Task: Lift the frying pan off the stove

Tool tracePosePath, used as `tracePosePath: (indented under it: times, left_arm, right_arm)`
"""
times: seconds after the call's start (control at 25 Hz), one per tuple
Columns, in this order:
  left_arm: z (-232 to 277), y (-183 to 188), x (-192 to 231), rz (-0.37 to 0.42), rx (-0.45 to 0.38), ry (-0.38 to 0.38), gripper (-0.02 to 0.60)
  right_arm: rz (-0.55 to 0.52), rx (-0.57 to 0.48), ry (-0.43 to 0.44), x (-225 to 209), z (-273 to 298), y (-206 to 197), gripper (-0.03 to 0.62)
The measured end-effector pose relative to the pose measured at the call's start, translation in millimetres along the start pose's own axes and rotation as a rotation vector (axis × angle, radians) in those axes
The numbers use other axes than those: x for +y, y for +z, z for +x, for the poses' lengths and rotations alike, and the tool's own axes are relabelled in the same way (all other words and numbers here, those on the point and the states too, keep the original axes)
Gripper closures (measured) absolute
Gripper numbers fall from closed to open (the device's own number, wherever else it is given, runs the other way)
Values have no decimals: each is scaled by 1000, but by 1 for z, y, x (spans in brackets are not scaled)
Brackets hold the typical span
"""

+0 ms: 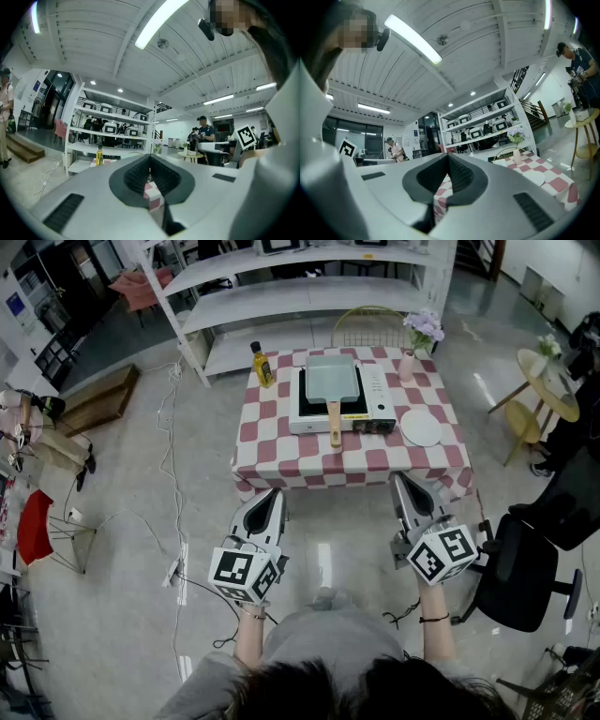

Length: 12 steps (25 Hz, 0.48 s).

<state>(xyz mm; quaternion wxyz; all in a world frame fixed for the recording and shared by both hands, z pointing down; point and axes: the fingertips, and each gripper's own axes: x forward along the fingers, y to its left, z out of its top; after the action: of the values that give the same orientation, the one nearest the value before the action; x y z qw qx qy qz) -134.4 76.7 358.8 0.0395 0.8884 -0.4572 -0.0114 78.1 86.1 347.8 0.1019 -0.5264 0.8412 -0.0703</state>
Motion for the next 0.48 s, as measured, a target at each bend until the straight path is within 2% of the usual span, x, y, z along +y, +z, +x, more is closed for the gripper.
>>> tracePosePath:
  times: [0.48]
  left_arm:
    - [-7,-7,-25,-11,23,7,555]
  right_arm:
    - [28,11,-3,-6,-26,-6,572]
